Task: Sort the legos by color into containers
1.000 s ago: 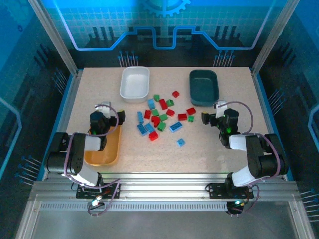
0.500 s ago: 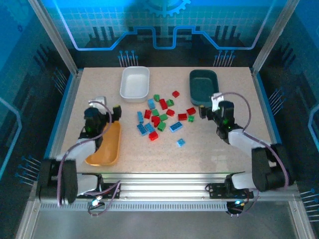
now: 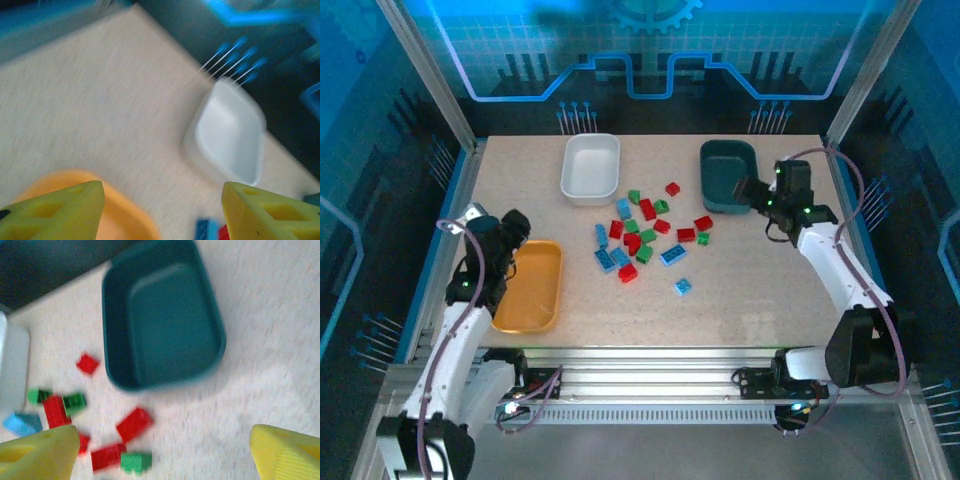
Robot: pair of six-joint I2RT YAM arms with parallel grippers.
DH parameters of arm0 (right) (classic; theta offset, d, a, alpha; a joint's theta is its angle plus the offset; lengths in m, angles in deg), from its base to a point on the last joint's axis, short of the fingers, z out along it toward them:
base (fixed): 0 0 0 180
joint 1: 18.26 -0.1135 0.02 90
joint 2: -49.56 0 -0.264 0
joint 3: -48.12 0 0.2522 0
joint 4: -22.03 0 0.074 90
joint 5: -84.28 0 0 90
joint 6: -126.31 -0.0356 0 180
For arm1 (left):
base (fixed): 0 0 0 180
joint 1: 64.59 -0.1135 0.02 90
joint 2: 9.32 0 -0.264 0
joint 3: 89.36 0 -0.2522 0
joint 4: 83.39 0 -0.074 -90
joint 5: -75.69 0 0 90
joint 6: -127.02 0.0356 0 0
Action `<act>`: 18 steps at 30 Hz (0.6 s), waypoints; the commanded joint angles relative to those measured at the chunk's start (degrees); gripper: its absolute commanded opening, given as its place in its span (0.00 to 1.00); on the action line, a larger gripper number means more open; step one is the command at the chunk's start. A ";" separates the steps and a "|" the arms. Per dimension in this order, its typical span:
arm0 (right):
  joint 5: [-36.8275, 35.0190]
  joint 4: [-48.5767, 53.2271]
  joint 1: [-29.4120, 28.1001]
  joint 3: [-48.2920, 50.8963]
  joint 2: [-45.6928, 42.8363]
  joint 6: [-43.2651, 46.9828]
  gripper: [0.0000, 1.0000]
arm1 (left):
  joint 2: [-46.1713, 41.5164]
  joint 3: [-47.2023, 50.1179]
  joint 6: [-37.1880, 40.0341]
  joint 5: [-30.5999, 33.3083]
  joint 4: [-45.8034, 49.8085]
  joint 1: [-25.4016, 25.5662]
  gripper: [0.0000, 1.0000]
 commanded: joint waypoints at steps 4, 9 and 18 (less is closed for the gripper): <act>5.34 4.15 -2.79 0.15 1.31 -0.76 0.90 | 5.51 -0.23 -4.28 -3.38 17.08 5.45 0.67; 6.05 4.80 -4.44 -0.21 2.61 0.48 0.90 | 9.60 -1.60 -1.16 -3.38 18.99 12.65 0.71; 6.05 5.07 -5.30 2.28 1.51 1.12 0.90 | 17.99 -1.42 0.74 -2.04 18.60 19.04 0.64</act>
